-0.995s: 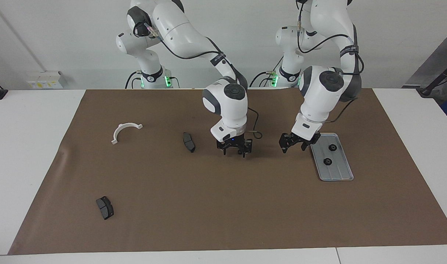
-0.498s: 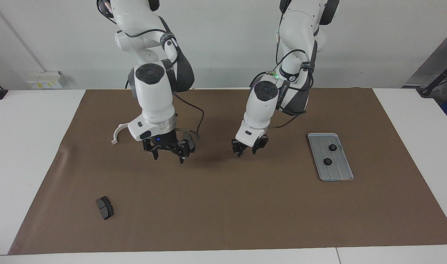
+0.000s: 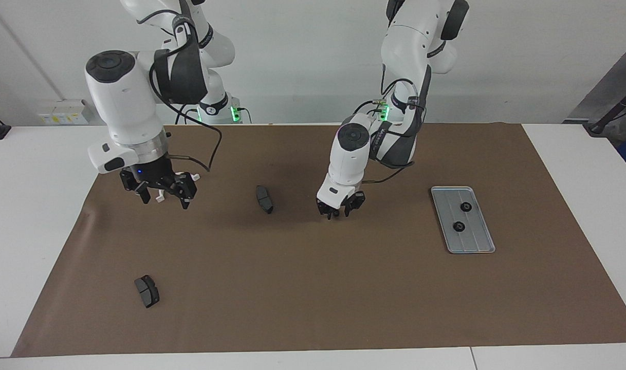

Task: Pick bearing gear from pile to tray

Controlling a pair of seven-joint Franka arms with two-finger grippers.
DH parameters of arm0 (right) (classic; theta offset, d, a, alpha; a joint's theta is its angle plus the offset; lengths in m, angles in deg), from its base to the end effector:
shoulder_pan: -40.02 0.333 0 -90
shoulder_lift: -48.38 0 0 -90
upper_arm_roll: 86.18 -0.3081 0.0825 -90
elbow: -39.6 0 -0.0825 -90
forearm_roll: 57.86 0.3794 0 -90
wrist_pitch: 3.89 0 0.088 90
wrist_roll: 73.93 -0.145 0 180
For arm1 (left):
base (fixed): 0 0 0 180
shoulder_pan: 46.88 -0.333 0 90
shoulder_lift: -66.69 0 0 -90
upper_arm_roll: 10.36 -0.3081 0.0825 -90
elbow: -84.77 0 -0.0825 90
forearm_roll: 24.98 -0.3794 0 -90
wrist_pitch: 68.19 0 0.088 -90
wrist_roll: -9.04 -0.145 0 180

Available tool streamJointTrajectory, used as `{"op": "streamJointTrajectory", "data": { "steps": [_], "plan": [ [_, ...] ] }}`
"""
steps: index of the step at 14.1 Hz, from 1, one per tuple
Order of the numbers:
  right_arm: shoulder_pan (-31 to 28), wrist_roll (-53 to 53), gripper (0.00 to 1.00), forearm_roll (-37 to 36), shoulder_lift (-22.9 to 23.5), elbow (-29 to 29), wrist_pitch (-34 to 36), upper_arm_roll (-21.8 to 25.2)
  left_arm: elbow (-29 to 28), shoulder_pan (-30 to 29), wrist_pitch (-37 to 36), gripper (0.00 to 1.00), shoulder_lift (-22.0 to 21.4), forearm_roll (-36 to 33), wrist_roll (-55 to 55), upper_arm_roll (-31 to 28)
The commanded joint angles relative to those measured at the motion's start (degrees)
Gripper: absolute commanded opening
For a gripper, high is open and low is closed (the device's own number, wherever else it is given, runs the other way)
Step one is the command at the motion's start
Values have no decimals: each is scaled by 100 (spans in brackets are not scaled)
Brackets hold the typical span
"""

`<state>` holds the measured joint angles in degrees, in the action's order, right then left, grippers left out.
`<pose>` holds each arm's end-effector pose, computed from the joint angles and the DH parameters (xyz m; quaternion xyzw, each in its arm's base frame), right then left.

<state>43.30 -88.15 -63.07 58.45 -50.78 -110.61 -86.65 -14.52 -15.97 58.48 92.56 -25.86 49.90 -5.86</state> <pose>0.6259 0.0304 0.5002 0.9943 -0.0805 0.0608 0.0344 0.5390 -0.3778 0.2814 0.9987 0.0472 0.0042 0.0171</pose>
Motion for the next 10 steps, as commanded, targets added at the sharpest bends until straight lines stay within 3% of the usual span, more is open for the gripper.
{"op": "streamJointTrajectory", "data": {
  "steps": [1,4,6,8,10],
  "plan": [
    [-327,427,100,169,-408,-147,335,-102,-283,108,287,58,-74,-140,159,-89],
    [-319,639,100,275,-681,-94,766,81,-458,143,384,55,-109,-140,159,-98],
    [-144,884,100,284,-726,-16,1003,371,-494,178,385,52,-126,-140,159,-98],
    [-3,1210,100,284,-726,423,1565,626,-494,178,385,50,-127,-140,159,-89],
    [146,1299,100,275,-752,389,1637,793,-494,178,385,47,-127,-140,159,-89]
  ]
}}
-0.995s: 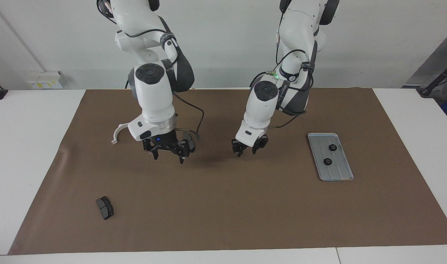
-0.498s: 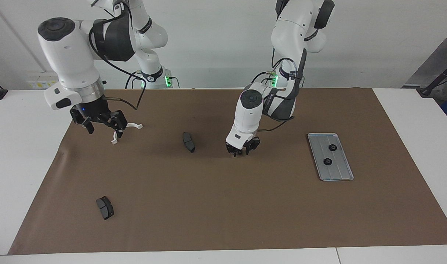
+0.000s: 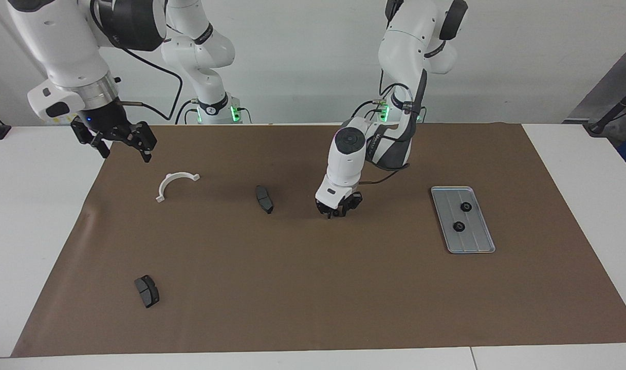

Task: Pick bearing gear from pile to tray

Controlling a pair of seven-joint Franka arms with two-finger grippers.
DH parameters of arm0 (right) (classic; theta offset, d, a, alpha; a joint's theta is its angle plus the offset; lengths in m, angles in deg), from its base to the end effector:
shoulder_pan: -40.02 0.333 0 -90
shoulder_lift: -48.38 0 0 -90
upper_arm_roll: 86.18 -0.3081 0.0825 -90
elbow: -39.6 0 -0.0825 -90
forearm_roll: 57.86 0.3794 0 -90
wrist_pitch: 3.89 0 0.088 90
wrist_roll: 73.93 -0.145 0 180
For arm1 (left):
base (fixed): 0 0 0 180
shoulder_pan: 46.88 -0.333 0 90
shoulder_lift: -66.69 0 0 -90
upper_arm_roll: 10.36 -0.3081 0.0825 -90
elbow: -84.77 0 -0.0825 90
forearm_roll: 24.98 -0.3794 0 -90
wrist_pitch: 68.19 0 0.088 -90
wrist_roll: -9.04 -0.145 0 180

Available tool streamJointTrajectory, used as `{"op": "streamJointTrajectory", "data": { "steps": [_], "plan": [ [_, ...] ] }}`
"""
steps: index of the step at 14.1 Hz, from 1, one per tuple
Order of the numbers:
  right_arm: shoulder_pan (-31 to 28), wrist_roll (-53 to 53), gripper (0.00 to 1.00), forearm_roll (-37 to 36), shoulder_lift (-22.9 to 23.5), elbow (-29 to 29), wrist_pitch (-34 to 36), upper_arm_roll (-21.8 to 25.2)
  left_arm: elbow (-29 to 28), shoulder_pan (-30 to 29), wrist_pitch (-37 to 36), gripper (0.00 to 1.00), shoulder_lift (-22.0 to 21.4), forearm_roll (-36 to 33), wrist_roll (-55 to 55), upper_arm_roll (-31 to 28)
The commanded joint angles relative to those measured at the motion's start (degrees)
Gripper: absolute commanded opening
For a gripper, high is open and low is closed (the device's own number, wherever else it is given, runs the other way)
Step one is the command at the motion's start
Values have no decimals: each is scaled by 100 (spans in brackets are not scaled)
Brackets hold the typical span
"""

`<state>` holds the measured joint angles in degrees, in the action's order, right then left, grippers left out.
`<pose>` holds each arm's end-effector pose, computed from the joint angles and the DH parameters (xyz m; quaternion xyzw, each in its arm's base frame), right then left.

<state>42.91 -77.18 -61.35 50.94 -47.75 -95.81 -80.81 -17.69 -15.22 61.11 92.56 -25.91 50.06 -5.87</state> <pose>0.5676 -0.0322 0.5788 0.9981 -0.0494 0.0178 0.0324 0.5253 -0.3794 0.2610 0.9990 0.0415 0.0005 0.0141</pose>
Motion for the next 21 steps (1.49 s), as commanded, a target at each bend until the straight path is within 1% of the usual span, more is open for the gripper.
{"op": "streamJointTrajectory", "data": {
  "steps": [1,3,4,11,13,15,19,21],
  "plan": [
    [238,193,100,111,-44,-18,71,288,-177,103,122,46,-126,-135,144,-89],
    [422,140,100,111,-272,-501,-184,341,-186,103,122,43,-126,-135,135,-89],
    [423,149,100,111,-317,-564,-194,350,-186,103,122,42,-126,-135,135,-89],
    [361,166,100,129,-317,-521,-45,333,-221,86,157,34,-135,-135,135,-98],
    [326,140,100,383,-309,-477,200,333,-221,86,157,30,-135,-135,126,-98],
    [317,149,100,358,-317,-477,228,342,-238,86,157,26,-135,-135,126,-89],
    [343,140,100,270,-317,-485,237,333,-239,86,157,13,-135,-135,126,-98],
    [379,140,100,94,-326,-485,272,324,-239,86,157,7,-135,-135,126,-98]
  ]
}}
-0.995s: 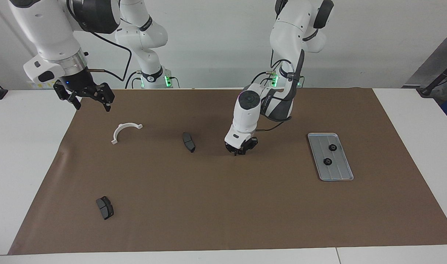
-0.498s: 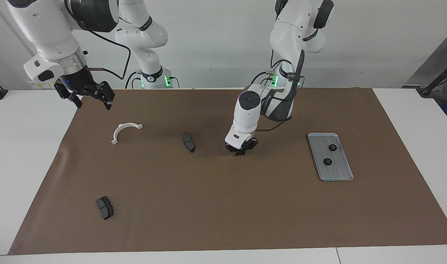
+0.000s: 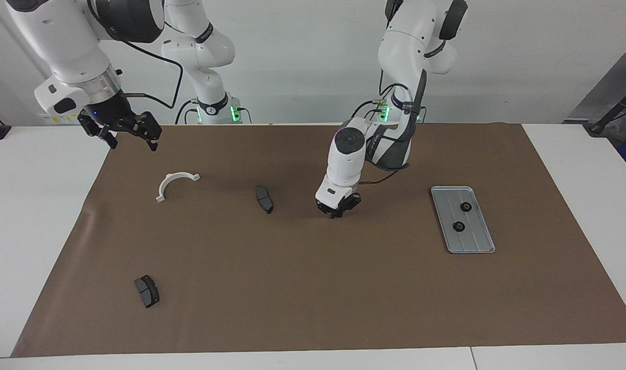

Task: Pick bearing gear from pile to tray

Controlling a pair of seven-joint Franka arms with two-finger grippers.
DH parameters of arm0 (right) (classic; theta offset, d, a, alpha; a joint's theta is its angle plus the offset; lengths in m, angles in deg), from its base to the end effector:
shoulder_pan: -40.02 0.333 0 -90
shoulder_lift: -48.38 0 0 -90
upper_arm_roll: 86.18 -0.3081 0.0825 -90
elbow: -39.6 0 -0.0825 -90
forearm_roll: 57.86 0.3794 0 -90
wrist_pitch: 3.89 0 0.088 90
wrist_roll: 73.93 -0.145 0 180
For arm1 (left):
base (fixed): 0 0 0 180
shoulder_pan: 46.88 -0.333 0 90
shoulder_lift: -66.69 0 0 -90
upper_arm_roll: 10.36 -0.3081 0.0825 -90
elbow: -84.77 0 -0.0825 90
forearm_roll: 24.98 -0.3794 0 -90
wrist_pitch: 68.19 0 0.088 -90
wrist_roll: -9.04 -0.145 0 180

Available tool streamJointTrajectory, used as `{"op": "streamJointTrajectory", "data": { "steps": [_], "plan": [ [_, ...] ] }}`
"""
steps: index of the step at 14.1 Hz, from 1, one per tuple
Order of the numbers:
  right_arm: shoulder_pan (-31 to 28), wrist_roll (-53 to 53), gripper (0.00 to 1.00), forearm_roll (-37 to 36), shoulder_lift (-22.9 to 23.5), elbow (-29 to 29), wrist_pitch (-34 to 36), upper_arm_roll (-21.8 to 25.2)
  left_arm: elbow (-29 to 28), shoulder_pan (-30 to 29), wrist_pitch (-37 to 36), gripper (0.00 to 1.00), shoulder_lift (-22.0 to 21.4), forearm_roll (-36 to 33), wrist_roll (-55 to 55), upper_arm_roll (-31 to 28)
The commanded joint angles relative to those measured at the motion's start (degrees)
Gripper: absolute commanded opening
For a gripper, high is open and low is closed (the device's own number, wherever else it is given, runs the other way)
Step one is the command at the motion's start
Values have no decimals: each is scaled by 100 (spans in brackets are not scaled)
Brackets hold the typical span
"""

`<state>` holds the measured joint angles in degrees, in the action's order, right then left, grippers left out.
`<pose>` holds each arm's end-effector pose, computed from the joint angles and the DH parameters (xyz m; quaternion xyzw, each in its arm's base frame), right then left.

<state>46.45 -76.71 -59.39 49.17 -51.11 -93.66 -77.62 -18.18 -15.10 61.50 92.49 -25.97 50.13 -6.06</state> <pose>0.5512 -0.0239 0.5650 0.9989 -0.0427 -0.0149 0.0145 0.5243 -0.3779 0.2585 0.9990 0.0421 0.0010 0.0130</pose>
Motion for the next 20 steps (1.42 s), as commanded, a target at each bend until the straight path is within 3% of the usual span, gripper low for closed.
{"op": "streamJointTrajectory", "data": {
  "steps": [1,5,9,15,20],
  "plan": [
    [34,84,100,-102,-149,-148,57,-4,-181,56,110,4,-128,-129,118,-79],
    [25,66,100,-23,-167,-192,39,-13,29,-75,-118,0,-119,-129,75,-88],
    [42,66,100,21,-167,-184,-22,-21,259,-891,-382,0,-312,-129,-319,-62],
    [42,93,100,21,-167,-184,4,-30,22,-2359,-1191,0,-866,-59,-3006,-70],
    [42,93,100,21,-167,-184,4,-30,-944,-3169,-1077,0,-1402,-68,-4696,-70]
  ]
}}
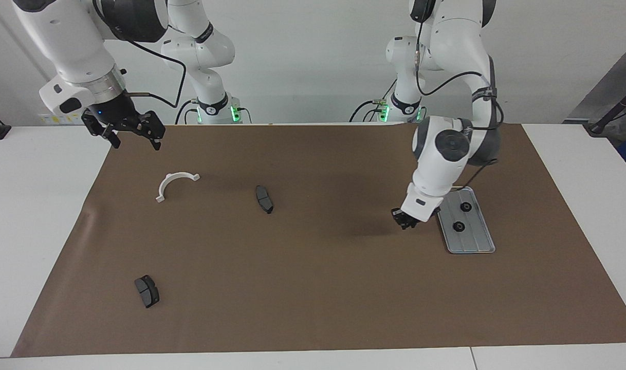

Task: Pick bearing gear from pile to tray
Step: 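Carry the bearing to the tray and release it with the left gripper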

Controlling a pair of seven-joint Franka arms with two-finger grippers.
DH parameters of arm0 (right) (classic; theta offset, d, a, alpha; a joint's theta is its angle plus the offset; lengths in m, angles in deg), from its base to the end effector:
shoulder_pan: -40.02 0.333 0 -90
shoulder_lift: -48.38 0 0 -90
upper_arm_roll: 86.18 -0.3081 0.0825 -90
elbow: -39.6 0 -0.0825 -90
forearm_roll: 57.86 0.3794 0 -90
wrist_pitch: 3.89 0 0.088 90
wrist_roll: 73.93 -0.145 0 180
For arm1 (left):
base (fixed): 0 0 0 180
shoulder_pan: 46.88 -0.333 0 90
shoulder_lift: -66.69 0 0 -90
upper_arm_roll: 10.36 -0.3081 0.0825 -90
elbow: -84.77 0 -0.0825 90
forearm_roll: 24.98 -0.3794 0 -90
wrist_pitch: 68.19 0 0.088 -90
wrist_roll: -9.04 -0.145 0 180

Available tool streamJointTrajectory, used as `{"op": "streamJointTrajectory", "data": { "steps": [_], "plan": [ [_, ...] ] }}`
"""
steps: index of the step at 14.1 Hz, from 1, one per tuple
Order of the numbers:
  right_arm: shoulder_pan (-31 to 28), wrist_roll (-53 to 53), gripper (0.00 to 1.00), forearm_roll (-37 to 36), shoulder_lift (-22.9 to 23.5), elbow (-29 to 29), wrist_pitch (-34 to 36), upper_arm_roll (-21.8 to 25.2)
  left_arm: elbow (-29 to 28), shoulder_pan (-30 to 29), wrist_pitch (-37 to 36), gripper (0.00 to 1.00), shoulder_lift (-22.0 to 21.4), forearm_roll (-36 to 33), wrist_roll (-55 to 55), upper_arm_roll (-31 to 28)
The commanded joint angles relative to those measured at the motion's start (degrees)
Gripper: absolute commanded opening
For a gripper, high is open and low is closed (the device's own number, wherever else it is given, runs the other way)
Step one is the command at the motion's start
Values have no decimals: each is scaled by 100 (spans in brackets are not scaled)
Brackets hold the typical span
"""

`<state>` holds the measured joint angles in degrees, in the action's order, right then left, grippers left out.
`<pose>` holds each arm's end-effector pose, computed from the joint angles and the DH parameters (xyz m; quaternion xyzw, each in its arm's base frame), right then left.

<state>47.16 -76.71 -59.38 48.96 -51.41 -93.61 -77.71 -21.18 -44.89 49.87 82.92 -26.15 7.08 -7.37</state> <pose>0.5501 -0.0163 0.5645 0.9991 -0.0357 -0.0161 0.0142 0.6057 -0.0499 0.3228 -0.9973 0.0648 0.0357 0.0025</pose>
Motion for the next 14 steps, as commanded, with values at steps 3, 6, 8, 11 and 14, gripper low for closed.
{"op": "streamJointTrajectory", "data": {
  "steps": [3,6,8,11,14],
  "plan": [
    [-28,93,100,20,-146,-154,-1,-30,-1145,-243,339,0,-700,-41,-664,53],
    [-28,93,100,20,-146,-154,-1,-21,-1778,-384,831,0,-937,-41,-814,52],
    [-28,84,100,20,-146,-154,-1,-30,-1911,-384,1008,6,-955,-41,-806,52],
    [-28,93,100,20,-146,-154,-1,-21,-1824,-384,1026,73,-947,-41,-806,61],
    [-28,93,100,20,-146,-154,-1,-30,-1561,-366,930,100,-947,-41,-788,70]
  ]
}}
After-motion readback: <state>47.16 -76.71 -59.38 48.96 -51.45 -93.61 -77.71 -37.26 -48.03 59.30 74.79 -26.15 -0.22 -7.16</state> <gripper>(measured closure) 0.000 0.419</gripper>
